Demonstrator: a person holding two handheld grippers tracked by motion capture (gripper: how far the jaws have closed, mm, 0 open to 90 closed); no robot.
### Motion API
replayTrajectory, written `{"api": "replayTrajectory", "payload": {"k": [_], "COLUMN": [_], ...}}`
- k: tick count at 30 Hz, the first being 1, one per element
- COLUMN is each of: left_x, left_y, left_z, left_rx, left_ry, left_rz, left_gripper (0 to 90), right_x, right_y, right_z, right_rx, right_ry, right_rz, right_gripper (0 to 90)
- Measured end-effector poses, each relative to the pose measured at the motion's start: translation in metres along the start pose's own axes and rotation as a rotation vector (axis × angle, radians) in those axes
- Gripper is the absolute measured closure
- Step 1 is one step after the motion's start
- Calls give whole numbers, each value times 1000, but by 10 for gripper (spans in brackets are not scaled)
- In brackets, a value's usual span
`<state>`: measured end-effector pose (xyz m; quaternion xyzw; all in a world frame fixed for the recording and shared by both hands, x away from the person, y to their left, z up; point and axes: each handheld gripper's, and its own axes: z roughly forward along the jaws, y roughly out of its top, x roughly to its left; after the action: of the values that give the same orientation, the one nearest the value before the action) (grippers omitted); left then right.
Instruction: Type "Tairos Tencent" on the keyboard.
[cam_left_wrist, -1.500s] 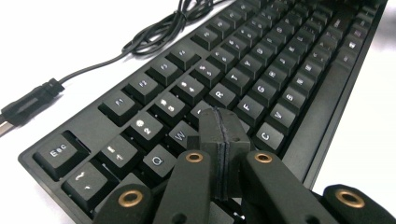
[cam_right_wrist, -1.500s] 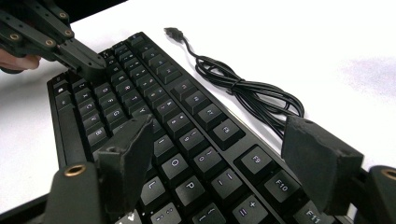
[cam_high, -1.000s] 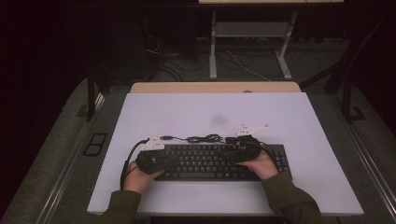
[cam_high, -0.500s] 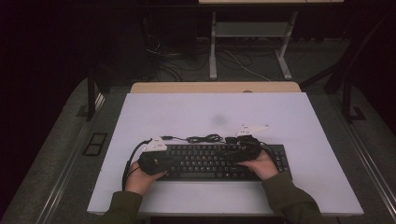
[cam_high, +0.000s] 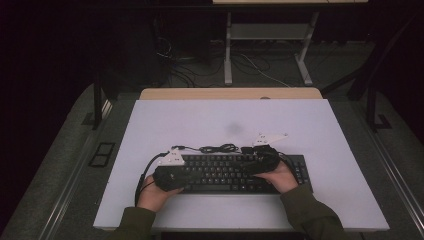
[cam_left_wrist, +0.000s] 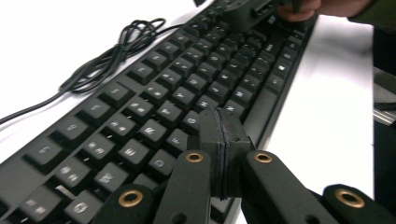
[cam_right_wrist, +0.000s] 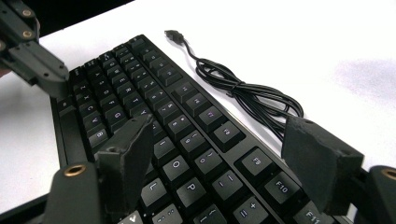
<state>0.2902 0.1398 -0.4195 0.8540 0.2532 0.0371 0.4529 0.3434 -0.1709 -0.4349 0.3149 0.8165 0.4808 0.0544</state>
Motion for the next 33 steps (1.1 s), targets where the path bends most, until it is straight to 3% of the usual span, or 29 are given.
{"api": "replayTrajectory", "payload": {"k": [5, 17, 33], "left_x": [-5, -12, -11], "left_y": [1, 0, -4], "left_z": [6, 19, 24], "left_rx": [19, 64, 104], "left_ry": [-33, -66, -55], "left_rz": [17, 45, 55], "left_gripper": [893, 893, 893], "right_x": [-1, 0, -1], "right_y": [0, -1, -1], "right_z": [0, 2, 1], "right_rx": [-2, 3, 3], "right_ry": [-1, 2, 0], "right_rz": [3, 2, 3], "right_gripper": [250, 250, 250]}}
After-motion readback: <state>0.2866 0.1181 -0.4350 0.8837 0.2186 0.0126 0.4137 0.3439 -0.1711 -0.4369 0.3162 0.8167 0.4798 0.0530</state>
